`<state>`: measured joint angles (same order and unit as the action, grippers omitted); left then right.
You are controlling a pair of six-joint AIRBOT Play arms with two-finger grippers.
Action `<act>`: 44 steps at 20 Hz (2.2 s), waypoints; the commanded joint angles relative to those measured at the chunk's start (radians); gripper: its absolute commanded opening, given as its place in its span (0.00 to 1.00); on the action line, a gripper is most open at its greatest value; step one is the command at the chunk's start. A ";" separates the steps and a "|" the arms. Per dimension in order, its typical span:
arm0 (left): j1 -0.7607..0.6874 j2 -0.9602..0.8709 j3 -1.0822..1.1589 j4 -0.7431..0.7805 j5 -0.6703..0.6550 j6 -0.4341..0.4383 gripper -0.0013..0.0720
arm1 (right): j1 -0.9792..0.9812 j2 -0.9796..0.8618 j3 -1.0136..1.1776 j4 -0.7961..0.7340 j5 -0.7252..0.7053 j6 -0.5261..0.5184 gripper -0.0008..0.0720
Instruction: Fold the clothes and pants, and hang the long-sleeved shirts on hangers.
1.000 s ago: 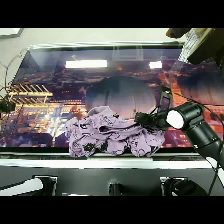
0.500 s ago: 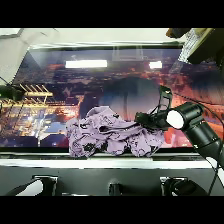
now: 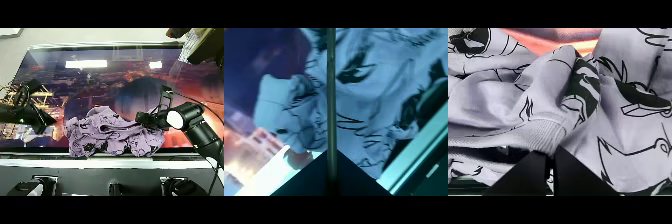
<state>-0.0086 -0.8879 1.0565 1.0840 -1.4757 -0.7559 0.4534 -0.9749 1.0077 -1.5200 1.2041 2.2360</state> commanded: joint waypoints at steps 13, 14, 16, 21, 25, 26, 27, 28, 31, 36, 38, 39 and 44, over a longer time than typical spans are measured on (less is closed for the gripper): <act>-0.087 0.451 -0.236 -0.057 -0.017 -0.014 0.04 | 0.001 -0.048 0.000 -0.160 -0.014 0.172 0.06; -0.087 0.456 -0.236 -0.065 -0.016 -0.018 0.04 | 0.001 -0.063 0.000 -0.160 -0.029 0.183 0.06; -0.087 0.456 -0.236 -0.081 -0.017 -0.018 0.04 | 0.001 -0.095 0.000 -0.162 -0.074 0.232 0.06; -0.087 0.455 -0.238 -0.101 -0.017 -0.018 0.04 | 0.000 -0.136 0.000 -0.168 -0.186 0.348 0.06; -0.087 0.452 -0.240 -0.101 -0.017 -0.018 0.04 | -0.002 -0.137 0.003 -0.213 -0.219 0.414 0.06; -0.087 0.452 -0.243 -0.102 -0.016 -0.018 0.04 | -0.002 -0.137 0.005 -0.213 -0.226 0.413 0.06; -0.087 0.452 -0.248 -0.102 -0.016 -0.018 0.04 | -0.002 -0.135 0.005 -0.209 -0.233 0.413 0.06; -0.087 0.452 -0.253 -0.113 -0.016 -0.018 0.04 | -0.002 -0.134 0.006 -0.208 -0.234 0.413 0.06; -0.087 0.452 -0.263 -0.129 -0.016 -0.018 0.04 | -0.002 -0.133 0.022 -0.208 -0.233 0.412 0.06; -0.089 0.452 -0.296 -0.167 -0.017 -0.018 0.04 | -0.002 -0.132 0.037 -0.206 -0.196 0.393 0.06; -0.089 0.452 -0.296 -0.168 -0.016 -0.018 0.04 | -0.002 -0.132 0.037 -0.211 -0.178 0.388 0.06; -0.089 0.452 -0.296 -0.168 -0.016 -0.018 0.04 | -0.002 -0.132 0.037 -0.211 -0.180 0.386 0.06; -0.089 0.440 -0.299 -0.168 -0.012 -0.017 0.04 | -0.002 -0.130 0.037 -0.190 -0.186 0.345 0.06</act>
<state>-0.0967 -0.4400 0.7601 0.9180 -1.4918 -0.7742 0.4519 -1.1065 1.0439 -1.7279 1.0149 2.6148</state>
